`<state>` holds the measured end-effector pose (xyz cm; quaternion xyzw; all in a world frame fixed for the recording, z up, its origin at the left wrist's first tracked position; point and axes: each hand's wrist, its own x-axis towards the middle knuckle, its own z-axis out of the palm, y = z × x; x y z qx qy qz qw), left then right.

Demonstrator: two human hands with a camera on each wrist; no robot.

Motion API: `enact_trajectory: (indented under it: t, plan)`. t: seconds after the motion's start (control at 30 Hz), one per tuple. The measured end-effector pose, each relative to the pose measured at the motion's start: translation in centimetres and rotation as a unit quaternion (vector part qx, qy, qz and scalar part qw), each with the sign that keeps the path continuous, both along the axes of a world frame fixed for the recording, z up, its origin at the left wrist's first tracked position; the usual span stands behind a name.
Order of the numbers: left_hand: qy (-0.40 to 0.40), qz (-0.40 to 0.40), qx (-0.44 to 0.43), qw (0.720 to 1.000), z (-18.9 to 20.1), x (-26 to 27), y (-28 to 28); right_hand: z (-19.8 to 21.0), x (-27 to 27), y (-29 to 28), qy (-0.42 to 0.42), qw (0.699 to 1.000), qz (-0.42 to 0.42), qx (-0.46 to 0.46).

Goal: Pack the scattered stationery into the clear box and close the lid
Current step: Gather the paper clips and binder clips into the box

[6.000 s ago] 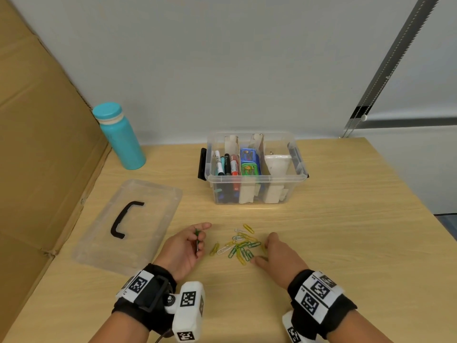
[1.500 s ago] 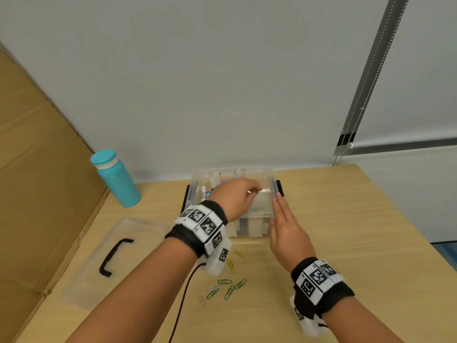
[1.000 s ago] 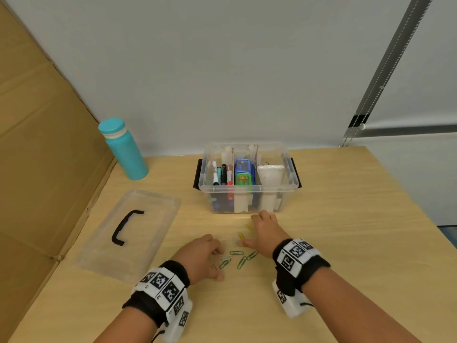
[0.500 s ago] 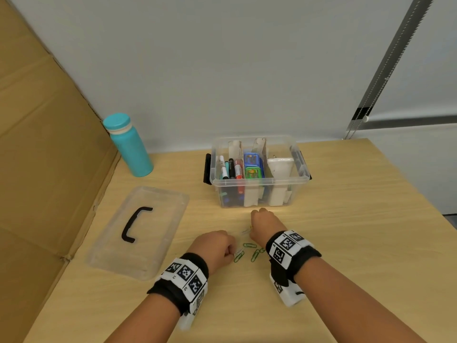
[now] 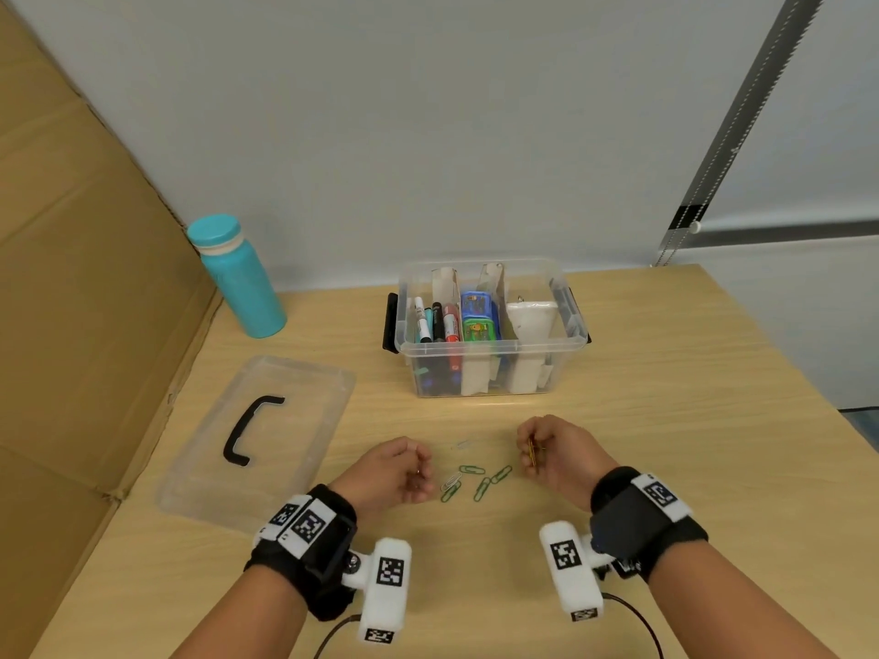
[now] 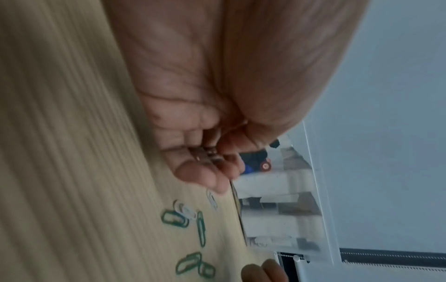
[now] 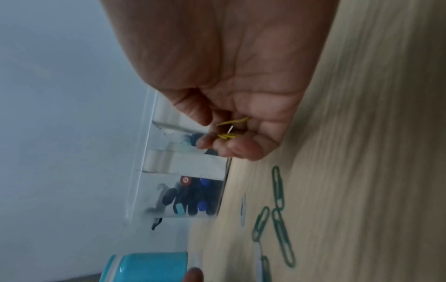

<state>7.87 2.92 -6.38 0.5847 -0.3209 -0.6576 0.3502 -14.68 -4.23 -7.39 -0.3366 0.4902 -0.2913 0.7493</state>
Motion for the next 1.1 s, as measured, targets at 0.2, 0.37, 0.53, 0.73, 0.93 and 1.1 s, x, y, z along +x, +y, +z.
enact_trajectory:
  t: [0.2,0.37,0.53,0.73,0.93,1.1]
  plan:
    - [-0.294,-0.124,-0.073,0.945,-1.1,-1.7,-0.3,-0.8,-0.4,0.7,0.311,0.878,0.233,-0.279]
    - [-0.466,-0.199,-0.157,0.848,-2.3,-3.1,0.4,-0.7,0.4,0.9,0.479,0.683,0.380,-0.399]
    - [-0.535,-0.204,-0.182,0.800,-1.8,-4.0,0.1,-0.4,1.5,1.0,0.525,0.636,0.400,-0.400]
    - [-0.630,-0.255,-0.173,0.712,-0.8,-4.9,0.0,-0.7,1.5,0.7,0.498,0.679,0.420,-0.338]
    - [-0.651,-0.263,-0.180,0.689,-1.0,-4.9,-0.3,-1.1,1.1,1.7,0.469,0.685,0.424,-0.361]
    - [-0.497,-0.152,-0.181,0.835,-2.0,-3.1,0.0,-0.4,0.2,1.4,0.185,0.927,0.270,-0.185]
